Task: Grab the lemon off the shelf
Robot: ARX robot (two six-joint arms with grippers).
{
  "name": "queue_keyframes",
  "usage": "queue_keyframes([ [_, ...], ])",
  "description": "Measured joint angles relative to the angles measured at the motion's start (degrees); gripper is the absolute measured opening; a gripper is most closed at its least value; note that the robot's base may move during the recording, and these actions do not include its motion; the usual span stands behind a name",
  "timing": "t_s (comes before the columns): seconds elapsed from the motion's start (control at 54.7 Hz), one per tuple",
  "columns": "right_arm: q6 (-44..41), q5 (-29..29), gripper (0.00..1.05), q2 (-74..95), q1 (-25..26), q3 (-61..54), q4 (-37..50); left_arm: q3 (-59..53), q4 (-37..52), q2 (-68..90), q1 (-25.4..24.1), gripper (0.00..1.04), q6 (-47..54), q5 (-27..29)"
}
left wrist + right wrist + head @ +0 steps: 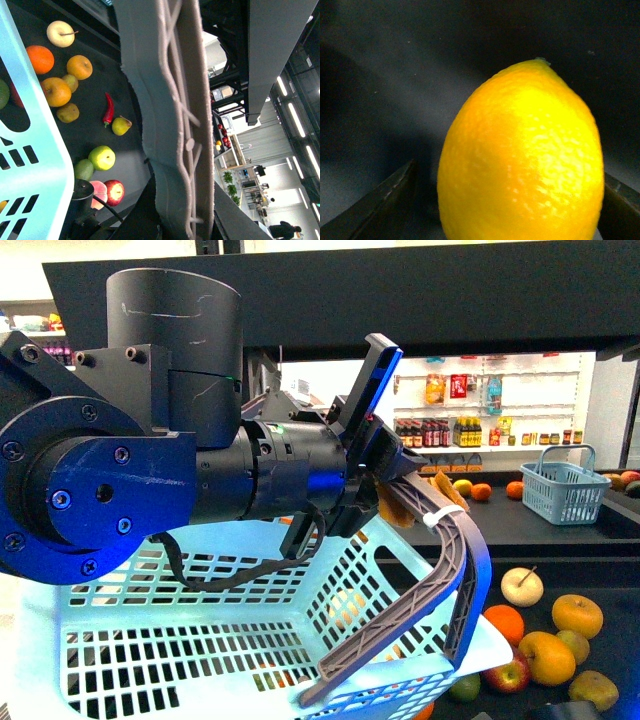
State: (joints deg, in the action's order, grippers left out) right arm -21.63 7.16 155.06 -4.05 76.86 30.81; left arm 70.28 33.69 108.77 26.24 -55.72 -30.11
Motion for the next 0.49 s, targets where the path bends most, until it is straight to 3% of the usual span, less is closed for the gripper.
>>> queue_keyframes([
  [0.055,0.3,-0.6,0.70,0.0,0.1,0.0,0.4,0.0,0.0,0.0,0.0,0.11,0.0,0.0],
  [0.201,1.4,-1.2,0.66,0.0,0.6,-0.1,1.4,0.0,0.0,0.0,0.0,0.11,0.0,0.0],
  [0.494,2.3,-1.8,0.66,-7.0,3.5,-9.9,4.5,0.0,0.0,0.0,0.0,0.11,0.0,0.0],
])
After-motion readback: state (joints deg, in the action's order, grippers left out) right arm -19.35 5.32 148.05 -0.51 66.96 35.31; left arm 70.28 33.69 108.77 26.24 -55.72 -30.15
